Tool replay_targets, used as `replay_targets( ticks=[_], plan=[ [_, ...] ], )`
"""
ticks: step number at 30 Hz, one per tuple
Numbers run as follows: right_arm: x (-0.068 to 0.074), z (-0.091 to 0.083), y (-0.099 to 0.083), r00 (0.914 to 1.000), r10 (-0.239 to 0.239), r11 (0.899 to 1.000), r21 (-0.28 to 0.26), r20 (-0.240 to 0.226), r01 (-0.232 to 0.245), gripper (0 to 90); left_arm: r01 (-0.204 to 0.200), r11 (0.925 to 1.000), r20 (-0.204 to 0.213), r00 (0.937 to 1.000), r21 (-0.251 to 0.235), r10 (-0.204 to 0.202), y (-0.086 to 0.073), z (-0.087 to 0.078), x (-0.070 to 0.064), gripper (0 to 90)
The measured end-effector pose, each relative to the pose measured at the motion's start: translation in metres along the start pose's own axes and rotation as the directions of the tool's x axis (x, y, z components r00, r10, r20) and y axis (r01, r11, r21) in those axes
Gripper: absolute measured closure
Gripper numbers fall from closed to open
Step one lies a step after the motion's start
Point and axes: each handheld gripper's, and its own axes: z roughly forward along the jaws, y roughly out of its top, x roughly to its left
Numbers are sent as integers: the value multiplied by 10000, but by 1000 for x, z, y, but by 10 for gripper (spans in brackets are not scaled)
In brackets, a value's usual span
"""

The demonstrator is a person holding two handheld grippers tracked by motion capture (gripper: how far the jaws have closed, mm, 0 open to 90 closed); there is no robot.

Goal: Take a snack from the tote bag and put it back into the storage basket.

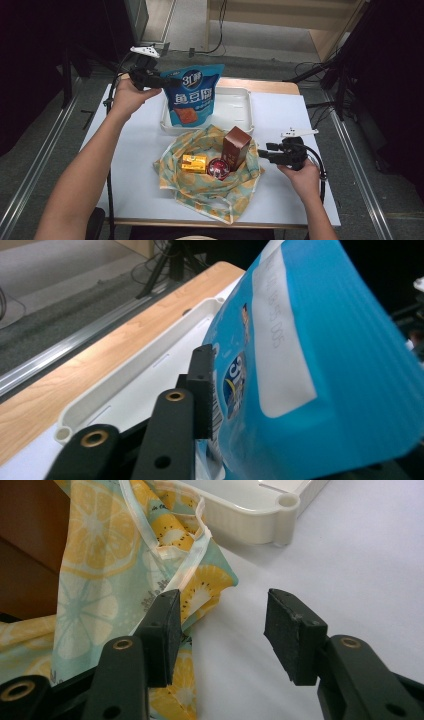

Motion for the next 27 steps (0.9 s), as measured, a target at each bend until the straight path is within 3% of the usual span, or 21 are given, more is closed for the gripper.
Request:
replay_targets(
  ticks=[3, 7, 10, 13, 15, 18, 24, 27],
  plan=[
    [0, 0, 0, 10000, -8, 10000, -2, -14, 8, 496, 128, 9999, 190, 9997, 106, -130, -2, -1, -1, 587],
    [0, 0, 0, 10000, -16, 10000, 11, -26, 16, 496, 313, 9995, 275, 9991, -64, -311, -11, -4, -1, 535],
    [0, 0, 0, 10000, -21, 10000, 9, -30, 22, 496, 355, 9992, 226, 9991, 157, -358, -19, -6, -1, 506],
    [0, 1, 0, 10000, -26, 10000, 30, -9, 26, 496, 389, 9992, 252, 9989, 40, -389, -27, -9, -2, 497],
    [1, 1, 0, 10000, -53, 10000, 38, 24, 53, 497, 428, 9986, 309, 9986, 307, -438, -32, -9, -1, 482],
    [1, 1, 1, 10000, -57, 10000, 28, 34, 57, 497, 526, 9985, 386, 9978, 155, -532, -43, -8, -1, 475],
    [1, 2, 1, 10000, -51, 10000, 17, -1, 51, 497, 859, 9952, 458, 9951, 462, -880, -64, -1, 1, 504],
    [1, 2, 1, 10000, -57, 10000, 7, -8, 57, 497, 822, 9937, 416, 9955, 759, -855, -72, 4, 0, 519]
  ],
)
